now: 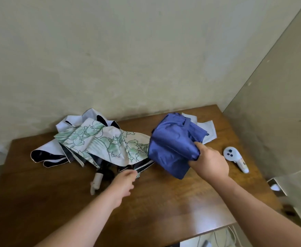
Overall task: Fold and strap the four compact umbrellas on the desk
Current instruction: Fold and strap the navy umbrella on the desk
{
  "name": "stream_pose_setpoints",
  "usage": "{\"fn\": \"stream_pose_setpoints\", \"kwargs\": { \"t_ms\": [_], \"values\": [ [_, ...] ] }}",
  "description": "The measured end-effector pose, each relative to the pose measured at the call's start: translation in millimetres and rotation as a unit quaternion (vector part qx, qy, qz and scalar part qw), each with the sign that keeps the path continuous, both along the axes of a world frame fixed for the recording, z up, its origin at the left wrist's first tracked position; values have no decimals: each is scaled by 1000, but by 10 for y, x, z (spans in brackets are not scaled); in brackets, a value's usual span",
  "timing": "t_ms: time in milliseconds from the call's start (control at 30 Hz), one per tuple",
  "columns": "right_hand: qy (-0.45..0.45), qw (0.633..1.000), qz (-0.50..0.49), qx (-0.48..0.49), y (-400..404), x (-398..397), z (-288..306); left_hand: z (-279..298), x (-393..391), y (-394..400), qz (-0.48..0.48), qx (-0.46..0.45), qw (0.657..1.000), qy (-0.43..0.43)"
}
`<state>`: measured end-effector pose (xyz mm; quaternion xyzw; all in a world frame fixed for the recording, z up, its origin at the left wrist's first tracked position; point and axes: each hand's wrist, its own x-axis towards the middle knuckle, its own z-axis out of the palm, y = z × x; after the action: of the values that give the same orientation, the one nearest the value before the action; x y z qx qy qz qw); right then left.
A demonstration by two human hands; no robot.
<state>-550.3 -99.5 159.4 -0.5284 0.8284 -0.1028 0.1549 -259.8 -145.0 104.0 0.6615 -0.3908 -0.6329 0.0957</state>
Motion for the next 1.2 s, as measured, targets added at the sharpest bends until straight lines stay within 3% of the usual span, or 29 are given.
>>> {"fn": "stream_pose_setpoints", "kwargs": {
  "t_ms": [67, 167, 267, 400, 533, 733, 1000, 1133, 1200],
  "values": [
    [-49, 998, -44, 6, -40, -60, -71, -223, -175, 6, -27, 57, 998, 9],
    [-103, 991, -80, 13, -45, -125, -188, -431, -443, -138, 17, 106, 992, 60],
    [-118, 989, -92, 20, -20, -217, -277, -528, -593, -448, 66, 89, 988, 104],
    [-128, 987, -90, 26, 11, -332, -307, -637, -547, -966, 212, 63, 964, 145],
    [-138, 986, -85, 38, -6, -422, -298, -727, -246, -1316, 267, 11, 959, 92],
    [-142, 987, -68, 32, -62, -475, -308, -767, 553, -1409, 297, -57, 950, -82],
    [-93, 995, 28, 37, -264, -91, -292, -603, 670, -915, 391, -91, 914, -66],
    [-49, 991, 111, 58, -412, 205, -330, -419, 487, -649, 507, -36, 851, -131],
    [-12, 987, 151, 57, -492, 337, -376, -185, 239, -470, 445, -48, 888, -108]
  ]
}}
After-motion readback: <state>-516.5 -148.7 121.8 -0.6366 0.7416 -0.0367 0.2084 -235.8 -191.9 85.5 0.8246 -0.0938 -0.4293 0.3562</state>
